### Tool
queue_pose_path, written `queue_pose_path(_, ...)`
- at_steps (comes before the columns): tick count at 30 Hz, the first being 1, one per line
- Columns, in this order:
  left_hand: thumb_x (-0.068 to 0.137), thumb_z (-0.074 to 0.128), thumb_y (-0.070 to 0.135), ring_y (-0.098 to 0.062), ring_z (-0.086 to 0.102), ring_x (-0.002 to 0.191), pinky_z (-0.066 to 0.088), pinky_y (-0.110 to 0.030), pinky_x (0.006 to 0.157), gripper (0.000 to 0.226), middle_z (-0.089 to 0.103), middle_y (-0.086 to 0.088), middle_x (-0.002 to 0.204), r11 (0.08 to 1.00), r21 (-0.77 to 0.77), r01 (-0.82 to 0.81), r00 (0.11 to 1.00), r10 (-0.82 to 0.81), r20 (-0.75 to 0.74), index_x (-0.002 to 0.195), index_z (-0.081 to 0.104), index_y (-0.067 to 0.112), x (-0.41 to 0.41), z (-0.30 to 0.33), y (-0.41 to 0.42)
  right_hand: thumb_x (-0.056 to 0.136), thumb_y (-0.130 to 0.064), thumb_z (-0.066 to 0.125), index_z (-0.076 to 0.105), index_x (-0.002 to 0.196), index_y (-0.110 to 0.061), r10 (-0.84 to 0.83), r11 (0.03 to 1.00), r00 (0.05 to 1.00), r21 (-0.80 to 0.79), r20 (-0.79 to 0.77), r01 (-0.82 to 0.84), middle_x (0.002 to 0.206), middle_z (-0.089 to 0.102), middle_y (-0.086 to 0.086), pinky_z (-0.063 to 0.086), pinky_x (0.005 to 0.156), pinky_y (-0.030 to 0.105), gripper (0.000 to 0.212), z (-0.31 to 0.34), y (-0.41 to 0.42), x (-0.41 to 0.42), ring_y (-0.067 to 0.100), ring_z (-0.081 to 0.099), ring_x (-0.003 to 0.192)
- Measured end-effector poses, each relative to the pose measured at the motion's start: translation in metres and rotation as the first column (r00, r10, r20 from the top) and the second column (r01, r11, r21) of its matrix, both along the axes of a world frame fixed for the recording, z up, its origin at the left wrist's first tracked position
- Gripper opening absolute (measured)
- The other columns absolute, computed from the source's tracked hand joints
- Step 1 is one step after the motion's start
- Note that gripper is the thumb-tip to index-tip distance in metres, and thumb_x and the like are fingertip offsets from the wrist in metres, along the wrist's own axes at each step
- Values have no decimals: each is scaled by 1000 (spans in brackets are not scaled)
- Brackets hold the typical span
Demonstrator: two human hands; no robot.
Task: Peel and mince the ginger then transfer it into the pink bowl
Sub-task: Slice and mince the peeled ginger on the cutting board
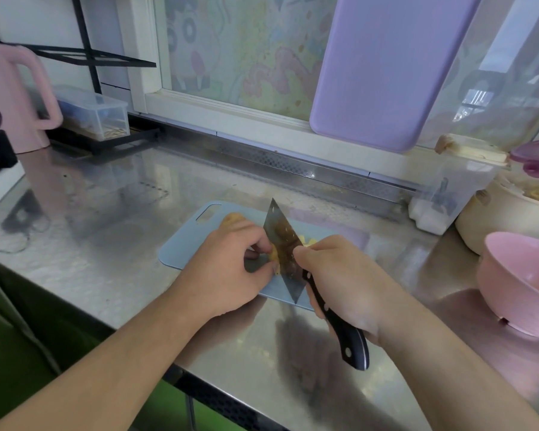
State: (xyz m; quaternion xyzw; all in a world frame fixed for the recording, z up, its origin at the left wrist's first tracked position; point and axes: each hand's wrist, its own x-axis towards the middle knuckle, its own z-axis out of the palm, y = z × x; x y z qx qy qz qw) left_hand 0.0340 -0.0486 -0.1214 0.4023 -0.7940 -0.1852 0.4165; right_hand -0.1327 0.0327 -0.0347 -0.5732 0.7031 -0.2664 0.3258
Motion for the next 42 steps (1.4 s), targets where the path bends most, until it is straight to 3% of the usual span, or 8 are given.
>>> queue_pose_path(3, 82, 82, 14, -9, 66, 91, 61, -30, 86, 16, 61, 12, 95, 1000, 5, 6, 1000, -6, 12, 86, 68, 21, 1, -1, -1, 103, -26, 50, 50, 68, -13, 15, 1000, 999, -16, 43, -15, 59, 41, 10, 34, 59, 38, 38, 0, -1, -4, 19, 34, 44)
queue_pose_path(8, 88, 76, 11, -10, 67, 92, 60, -34, 84, 15, 65, 14, 92, 999, -40, -7, 1000, 8, 30, 84, 70, 24, 1, -3, -5, 103, -28, 51, 47, 71, -1, -3, 997, 999, -70, 43, 6, 60, 41, 8, 34, 60, 37, 42, -4, -7, -9, 22, 34, 51)
queue_pose_path(14, 89, 75, 13, -11, 67, 92, 60, -38, 83, 16, 66, 13, 91, 999, -49, 3, 1000, -1, 29, 83, 71, 27, 2, -5, -7, 103, -24, 50, 47, 73, 2, 8, 998, 997, -67, 72, -3, 60, 41, 11, 32, 57, 35, 40, -3, -7, -8, 21, 33, 46)
queue_pose_path(22, 88, 78, 9, -12, 68, 90, 61, -37, 83, 17, 66, 15, 91, 999, -48, 13, 1000, -12, 11, 83, 73, 25, 2, -4, -7, 105, -27, 50, 53, 69, -11, 32, 997, 998, -74, 55, -28, 56, 43, 10, 35, 58, 37, 39, -6, -9, -5, 19, 35, 43)
queue_pose_path(28, 88, 78, 11, -11, 68, 90, 60, -37, 82, 17, 66, 15, 91, 999, -51, 2, 1000, -1, 20, 82, 72, 26, 1, -4, -7, 106, -27, 48, 53, 71, -11, 44, 997, 998, -69, 34, -42, 60, 43, 14, 36, 57, 37, 39, -4, -6, -3, 20, 37, 43)
queue_pose_path(36, 87, 76, 10, -10, 67, 90, 60, -39, 80, 17, 65, 15, 90, 998, -62, -6, 1000, 7, 24, 80, 71, 25, 0, -3, -5, 107, -24, 44, 48, 71, -8, 54, 998, 999, -31, 3, -54, 63, 42, 16, 35, 46, 28, 39, 1, -1, -2, 16, 36, 29)
queue_pose_path(42, 87, 77, 11, -8, 66, 90, 59, -36, 81, 17, 64, 17, 90, 998, -64, -27, 999, 29, 37, 80, 72, 26, 0, -1, -3, 104, -20, 44, 47, 68, -7, 70, 997, 994, -5, -80, -71, 59, 46, 15, 36, 49, 29, 39, 4, 5, -5, 14, 36, 27)
